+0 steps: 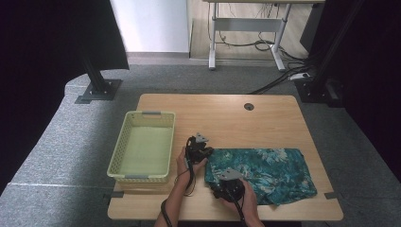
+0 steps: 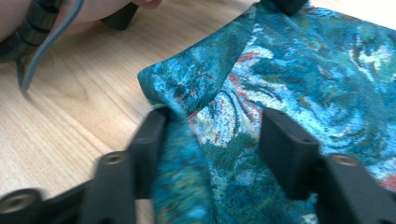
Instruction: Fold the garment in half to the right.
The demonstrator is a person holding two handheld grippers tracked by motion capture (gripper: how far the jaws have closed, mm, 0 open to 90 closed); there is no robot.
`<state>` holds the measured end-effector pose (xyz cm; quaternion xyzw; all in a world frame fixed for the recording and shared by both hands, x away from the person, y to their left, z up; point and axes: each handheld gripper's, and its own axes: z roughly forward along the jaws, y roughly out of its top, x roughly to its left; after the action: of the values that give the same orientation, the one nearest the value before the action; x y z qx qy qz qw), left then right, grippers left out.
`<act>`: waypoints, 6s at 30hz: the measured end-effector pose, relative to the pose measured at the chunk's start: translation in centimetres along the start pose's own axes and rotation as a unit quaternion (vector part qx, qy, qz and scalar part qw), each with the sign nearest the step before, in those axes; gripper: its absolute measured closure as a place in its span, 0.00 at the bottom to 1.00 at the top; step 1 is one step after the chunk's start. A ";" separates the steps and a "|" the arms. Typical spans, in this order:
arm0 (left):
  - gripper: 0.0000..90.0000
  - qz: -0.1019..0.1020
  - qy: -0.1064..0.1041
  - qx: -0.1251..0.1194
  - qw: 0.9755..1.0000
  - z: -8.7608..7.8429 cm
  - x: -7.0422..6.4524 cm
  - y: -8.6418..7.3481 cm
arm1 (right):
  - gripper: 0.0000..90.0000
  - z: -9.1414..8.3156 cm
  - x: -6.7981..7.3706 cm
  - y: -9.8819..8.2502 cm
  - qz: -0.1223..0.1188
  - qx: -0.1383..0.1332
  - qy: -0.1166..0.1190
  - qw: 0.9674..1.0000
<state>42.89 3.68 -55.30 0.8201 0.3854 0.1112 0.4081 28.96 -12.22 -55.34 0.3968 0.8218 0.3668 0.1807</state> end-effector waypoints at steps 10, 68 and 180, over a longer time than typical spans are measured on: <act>0.96 -0.003 -0.004 0.000 1.000 0.0 0.1 0.0 | 0.89 -0.3 0.0 0.1 -0.010 0.005 -0.020 1.000; 0.98 0.024 -0.025 -0.012 0.999 -6.8 -1.9 5.5 | 0.94 -4.6 0.3 2.6 -0.007 -0.063 0.007 0.998; 0.98 0.065 0.004 -0.038 0.997 -14.7 -1.5 10.7 | 0.94 -4.5 4.2 9.4 0.047 -0.158 0.031 0.986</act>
<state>40.32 7.20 -37.56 0.8269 0.3280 0.1556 0.4295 28.62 -7.10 -45.31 0.3904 0.7392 0.5119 0.1980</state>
